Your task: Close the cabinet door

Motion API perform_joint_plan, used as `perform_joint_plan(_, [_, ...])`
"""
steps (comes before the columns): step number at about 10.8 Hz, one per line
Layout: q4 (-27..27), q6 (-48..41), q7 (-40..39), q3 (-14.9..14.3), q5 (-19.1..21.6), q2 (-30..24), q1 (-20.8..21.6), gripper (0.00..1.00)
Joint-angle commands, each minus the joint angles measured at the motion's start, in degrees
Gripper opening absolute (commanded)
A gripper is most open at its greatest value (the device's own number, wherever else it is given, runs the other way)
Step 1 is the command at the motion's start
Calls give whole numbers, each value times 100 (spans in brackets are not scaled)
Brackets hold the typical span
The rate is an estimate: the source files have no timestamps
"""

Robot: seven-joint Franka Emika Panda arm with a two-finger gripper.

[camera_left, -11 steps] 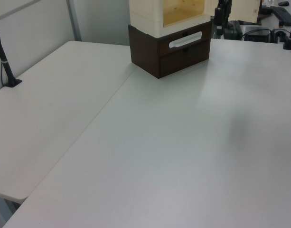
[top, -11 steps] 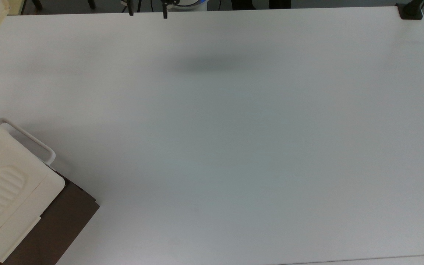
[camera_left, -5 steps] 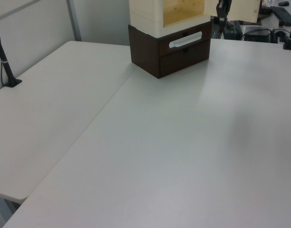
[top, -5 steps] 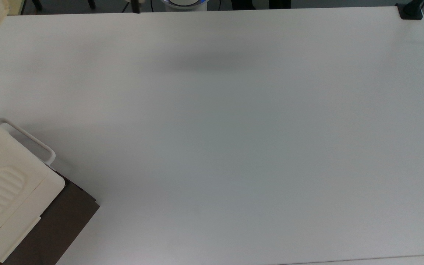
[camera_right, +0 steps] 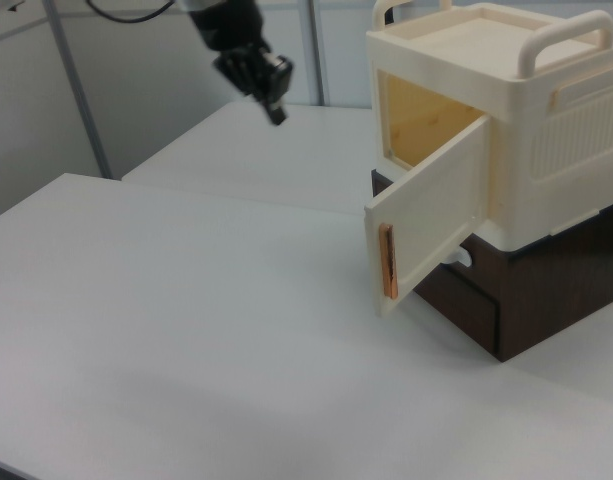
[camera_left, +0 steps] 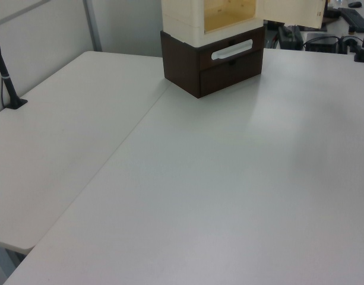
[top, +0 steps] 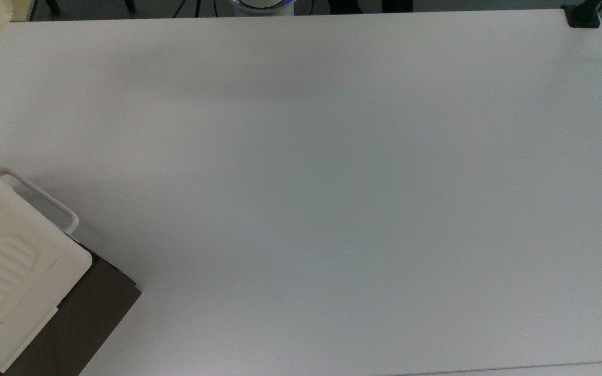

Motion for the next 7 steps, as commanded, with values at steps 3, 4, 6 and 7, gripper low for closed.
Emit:
perform_joint_plan(3, [108, 1140, -202, -673, 414, 158, -513, 0])
perform_joint_plan(4, [100, 1264, -350, -761, 466, 177, -698, 0])
perform_joint_plan(6, [56, 1362, -1059, -1129, 712, 238, -875, 0])
perform_joint_plan(7, [38, 1362, -1472, -1296, 817, 264, -937, 0])
